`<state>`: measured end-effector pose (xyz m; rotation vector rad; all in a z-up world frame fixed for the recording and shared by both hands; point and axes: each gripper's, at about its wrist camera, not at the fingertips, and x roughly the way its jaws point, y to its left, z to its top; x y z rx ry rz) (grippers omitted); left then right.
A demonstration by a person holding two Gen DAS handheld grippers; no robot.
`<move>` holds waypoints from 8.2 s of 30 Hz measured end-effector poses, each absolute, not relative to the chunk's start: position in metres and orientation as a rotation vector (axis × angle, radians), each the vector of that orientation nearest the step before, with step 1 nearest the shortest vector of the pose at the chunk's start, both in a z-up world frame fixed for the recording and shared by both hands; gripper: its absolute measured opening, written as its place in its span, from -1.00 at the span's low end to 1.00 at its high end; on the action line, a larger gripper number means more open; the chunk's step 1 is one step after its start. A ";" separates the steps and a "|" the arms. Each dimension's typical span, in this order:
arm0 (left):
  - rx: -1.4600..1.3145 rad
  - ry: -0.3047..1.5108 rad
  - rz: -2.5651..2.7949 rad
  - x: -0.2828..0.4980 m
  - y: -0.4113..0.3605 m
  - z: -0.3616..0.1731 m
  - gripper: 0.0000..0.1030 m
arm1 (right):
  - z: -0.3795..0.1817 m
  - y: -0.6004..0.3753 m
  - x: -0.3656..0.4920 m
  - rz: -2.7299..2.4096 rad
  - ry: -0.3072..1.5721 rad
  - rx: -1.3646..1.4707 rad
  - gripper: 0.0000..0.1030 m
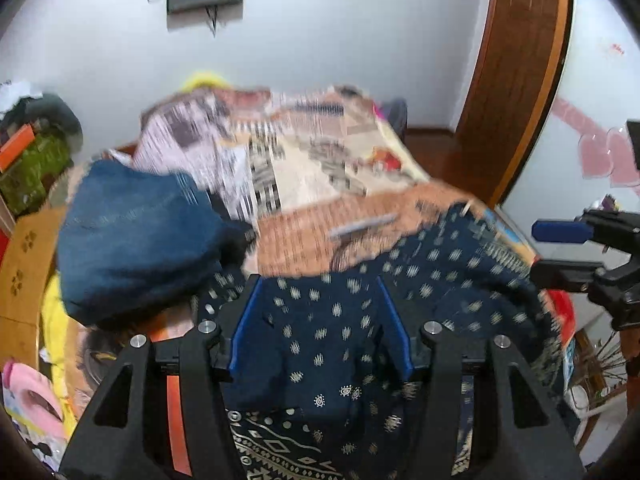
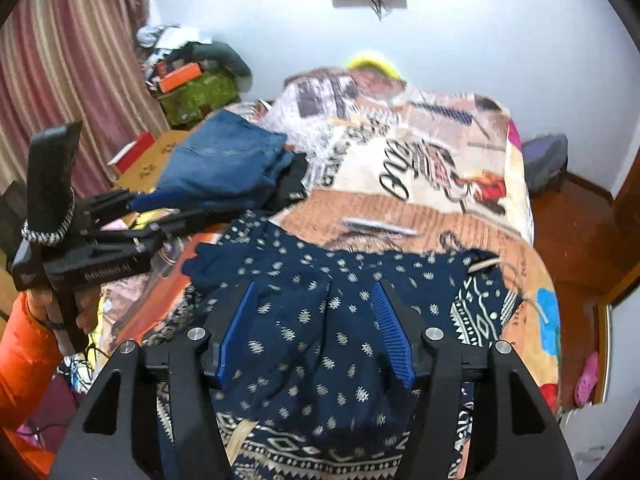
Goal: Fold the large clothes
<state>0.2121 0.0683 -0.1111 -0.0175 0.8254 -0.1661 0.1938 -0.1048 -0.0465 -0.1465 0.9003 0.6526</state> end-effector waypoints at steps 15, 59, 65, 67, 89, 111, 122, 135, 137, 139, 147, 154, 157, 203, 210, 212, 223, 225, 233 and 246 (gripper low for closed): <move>0.011 1.026 -0.152 0.203 0.035 -0.207 0.08 | -0.107 -0.148 0.200 0.583 1.092 0.046 0.08; -0.779 1.087 0.053 0.251 0.197 -0.291 0.61 | -0.171 -0.259 0.274 0.409 1.164 0.504 0.14; -0.611 1.057 0.015 0.257 0.165 -0.261 -0.24 | -0.166 -0.251 0.280 0.399 1.131 0.502 -0.30; -0.529 1.056 0.026 0.258 0.158 -0.251 -0.56 | -0.161 -0.248 0.278 0.403 1.119 0.489 -0.54; -0.307 0.587 -0.109 0.237 0.139 -0.019 -0.76 | 0.028 -0.171 0.261 0.624 0.669 0.203 -0.80; -0.229 0.846 0.094 0.398 0.212 -0.158 -0.75 | -0.096 -0.157 0.415 0.401 0.914 0.147 -0.80; -0.114 0.882 0.115 0.399 0.204 -0.176 -0.63 | -0.130 -0.166 0.419 0.365 1.008 0.088 -0.72; -0.137 0.906 0.110 0.334 0.192 -0.152 0.10 | -0.091 -0.179 0.341 0.417 1.023 0.021 -0.33; -0.136 0.921 0.095 0.318 0.189 -0.152 0.11 | -0.085 -0.181 0.323 0.428 1.018 0.021 -0.30; -0.129 0.944 0.085 0.300 0.185 -0.155 0.11 | -0.083 -0.184 0.305 0.434 1.014 0.016 -0.20; -0.161 1.059 0.059 0.235 0.178 -0.197 0.19 | -0.109 -0.192 0.241 0.433 1.082 -0.049 -0.11; -0.252 1.180 0.055 0.191 0.181 -0.246 0.19 | -0.132 -0.207 0.192 0.392 1.126 -0.065 -0.03; -0.269 1.207 0.046 0.175 0.176 -0.257 0.19 | -0.135 -0.221 0.180 0.368 1.137 0.017 0.09; -0.411 0.651 -0.074 0.295 0.199 -0.070 -0.89 | -0.030 -0.192 0.301 0.479 0.691 0.303 -0.85; -0.316 0.821 0.037 0.374 0.208 -0.127 -0.87 | -0.097 -0.179 0.369 0.368 0.824 0.236 -0.85; -0.280 0.857 0.057 0.384 0.209 -0.142 -0.85 | -0.114 -0.182 0.381 0.347 0.868 0.231 -0.84; -0.096 0.850 0.054 0.361 0.185 -0.140 0.26 | -0.118 -0.188 0.378 0.387 0.975 0.183 -0.59; -0.045 0.814 0.076 0.350 0.178 -0.128 0.41 | -0.109 -0.188 0.368 0.405 0.955 0.168 -0.35; 0.078 0.739 0.122 0.298 0.168 -0.112 0.99 | -0.084 -0.178 0.317 0.443 0.893 0.054 0.24; 0.273 0.882 0.221 0.305 0.146 -0.189 0.99 | -0.141 -0.159 0.310 0.339 1.023 -0.134 0.26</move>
